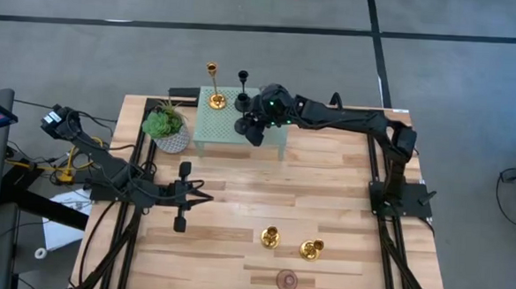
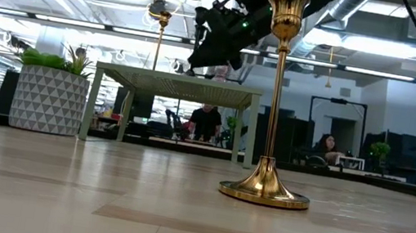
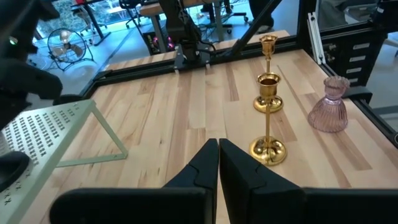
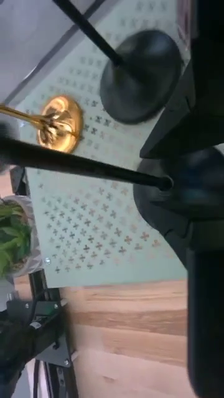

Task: Pick & Place candle stick holders
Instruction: Put the left golden candle holder on the shelf

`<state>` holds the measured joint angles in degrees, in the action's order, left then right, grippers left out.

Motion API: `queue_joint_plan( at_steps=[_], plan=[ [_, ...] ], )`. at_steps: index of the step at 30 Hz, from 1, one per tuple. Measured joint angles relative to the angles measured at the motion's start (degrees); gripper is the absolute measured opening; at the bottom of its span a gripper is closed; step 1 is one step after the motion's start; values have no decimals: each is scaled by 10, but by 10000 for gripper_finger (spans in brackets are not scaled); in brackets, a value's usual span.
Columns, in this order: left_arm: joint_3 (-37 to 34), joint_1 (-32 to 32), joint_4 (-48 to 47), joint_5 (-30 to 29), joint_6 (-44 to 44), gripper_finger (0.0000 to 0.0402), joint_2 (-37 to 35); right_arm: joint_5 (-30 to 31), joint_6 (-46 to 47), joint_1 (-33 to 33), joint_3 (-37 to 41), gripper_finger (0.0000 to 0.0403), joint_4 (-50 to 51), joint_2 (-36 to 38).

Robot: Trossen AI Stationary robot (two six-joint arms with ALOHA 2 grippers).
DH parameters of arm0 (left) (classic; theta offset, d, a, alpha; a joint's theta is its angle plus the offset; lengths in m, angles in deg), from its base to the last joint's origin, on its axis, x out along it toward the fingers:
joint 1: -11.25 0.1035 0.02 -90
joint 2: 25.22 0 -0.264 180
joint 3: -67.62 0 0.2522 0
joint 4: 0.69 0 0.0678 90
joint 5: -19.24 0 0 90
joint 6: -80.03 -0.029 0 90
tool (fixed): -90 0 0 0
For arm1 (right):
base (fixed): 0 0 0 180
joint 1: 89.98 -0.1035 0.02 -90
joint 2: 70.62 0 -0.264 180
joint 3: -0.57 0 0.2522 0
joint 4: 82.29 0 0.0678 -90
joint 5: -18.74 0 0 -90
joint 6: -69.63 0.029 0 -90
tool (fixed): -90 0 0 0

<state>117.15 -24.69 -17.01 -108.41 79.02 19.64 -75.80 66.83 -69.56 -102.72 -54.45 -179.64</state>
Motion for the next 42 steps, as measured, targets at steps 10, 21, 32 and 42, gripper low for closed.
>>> queue_joint_plan(
  at_steps=[10,21,32,42],
  plan=[
    [0,-3,0,0,0,14,0,-1,-3,-32,-39,117,138,55],
    [0,-45,-4,0,0,14,1,47,-23,-132,-39,52,266,162],
    [0,-54,-6,0,0,14,47,271,49,-292,-39,13,384,237],
    [0,-41,22,0,-33,6,146,399,123,-405,-12,1,459,243]
  ],
)
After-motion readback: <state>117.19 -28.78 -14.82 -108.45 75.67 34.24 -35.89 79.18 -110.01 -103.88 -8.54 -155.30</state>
